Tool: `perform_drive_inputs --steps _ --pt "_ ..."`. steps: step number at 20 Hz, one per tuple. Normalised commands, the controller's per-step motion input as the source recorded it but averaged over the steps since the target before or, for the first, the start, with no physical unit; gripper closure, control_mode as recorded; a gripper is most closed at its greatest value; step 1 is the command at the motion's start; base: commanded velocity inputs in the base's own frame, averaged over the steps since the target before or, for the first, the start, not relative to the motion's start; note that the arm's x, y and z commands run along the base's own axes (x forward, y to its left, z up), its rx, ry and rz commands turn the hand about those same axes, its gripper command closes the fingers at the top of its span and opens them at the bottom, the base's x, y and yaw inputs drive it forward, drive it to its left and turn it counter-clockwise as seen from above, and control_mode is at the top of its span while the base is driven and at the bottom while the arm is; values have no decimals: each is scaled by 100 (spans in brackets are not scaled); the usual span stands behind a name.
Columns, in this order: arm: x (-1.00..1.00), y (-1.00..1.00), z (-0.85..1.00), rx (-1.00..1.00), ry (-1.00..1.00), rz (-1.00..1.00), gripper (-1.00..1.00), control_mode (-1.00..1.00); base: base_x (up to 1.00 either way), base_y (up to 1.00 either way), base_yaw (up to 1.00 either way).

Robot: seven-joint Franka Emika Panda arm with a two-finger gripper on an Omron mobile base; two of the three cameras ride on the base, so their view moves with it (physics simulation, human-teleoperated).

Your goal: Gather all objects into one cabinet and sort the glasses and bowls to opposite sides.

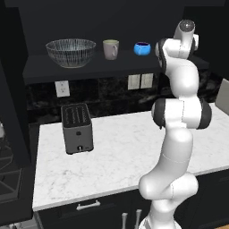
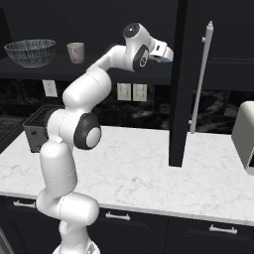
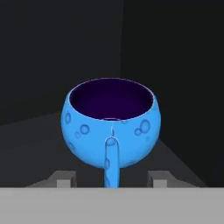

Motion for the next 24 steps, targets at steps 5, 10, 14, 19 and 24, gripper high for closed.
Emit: perform_drive_inputs --steps 5,10,14,19,24 --pt "-5 0 0 0 -1 0 -100 -100 0 0 0" --pt "-40 24 0 0 -6 0 -100 -100 0 0 0" --pt "-55 52 0 0 -6 0 -100 -100 0 0 0" --pt "-54 57 0 0 -3 0 -100 -100 0 0 0" --pt "-43 51 0 0 -3 3 -100 -100 0 0 0"
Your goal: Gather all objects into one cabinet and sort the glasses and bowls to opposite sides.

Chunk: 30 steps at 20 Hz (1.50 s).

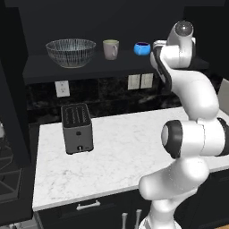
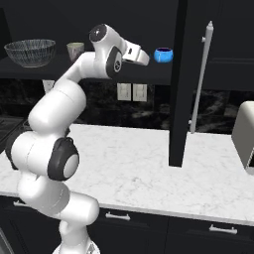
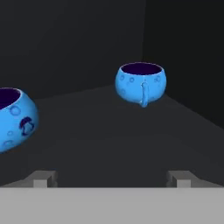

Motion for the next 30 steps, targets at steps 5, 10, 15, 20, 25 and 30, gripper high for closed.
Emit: perform_drive_inputs --steps 5,10,15,20,25,30 --pt "-15 53 4 0 0 3 -100 -100 0 0 0" --pt "-7 52 8 0 0 4 -100 -100 0 0 0" --pt "0 47 15 0 0 4 -100 -100 0 0 0" --pt "0 53 12 0 0 12 -100 -100 0 0 0" --pt "-2 63 4 0 0 19 -100 -100 0 0 0" --pt "-9 55 1 4 0 21 -100 -100 0 0 0"
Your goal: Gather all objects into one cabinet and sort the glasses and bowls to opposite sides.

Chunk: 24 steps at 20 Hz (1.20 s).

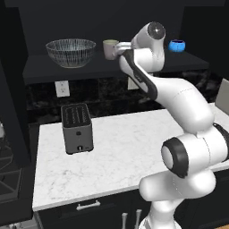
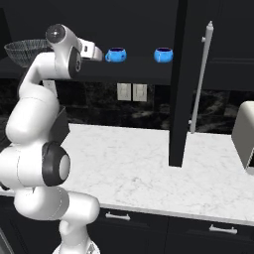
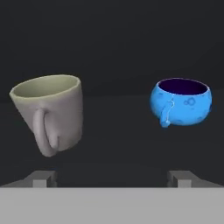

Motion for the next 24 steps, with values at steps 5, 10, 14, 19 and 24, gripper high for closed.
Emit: perform_drive_inputs --steps 5,10,14,19,24 --pt "-17 46 3 8 0 18 -100 -100 0 0 0" --pt "-2 31 14 2 0 5 -100 -100 0 0 0" --pt "4 13 2 0 -2 0 -100 -100 0 0 0" --pt "3 14 0 -1 -2 0 -100 -100 0 0 0" --pt "4 0 0 0 0 0 -100 -100 0 0 0"
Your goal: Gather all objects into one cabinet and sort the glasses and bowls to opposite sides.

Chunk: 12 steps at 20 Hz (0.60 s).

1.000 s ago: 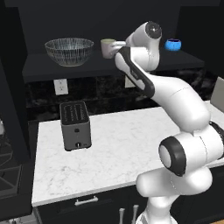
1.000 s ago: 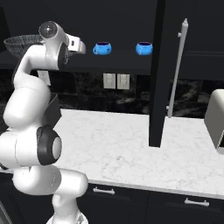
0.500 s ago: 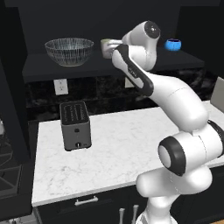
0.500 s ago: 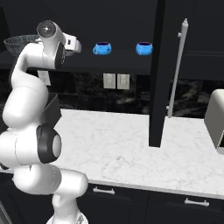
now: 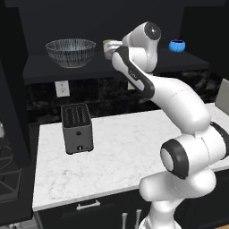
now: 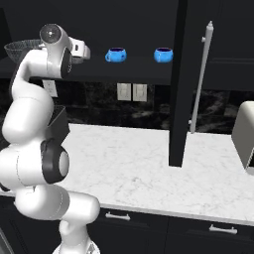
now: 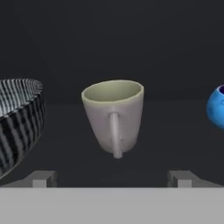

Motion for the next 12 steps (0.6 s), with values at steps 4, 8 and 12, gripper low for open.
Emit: perform_drive_inputs --steps 4,8,12 --pt "22 0 0 0 0 0 -100 -100 0 0 0" --pt "21 0 -2 0 0 0 -100 -100 0 0 0" --pt "7 0 0 0 0 0 -100 -100 0 0 0"
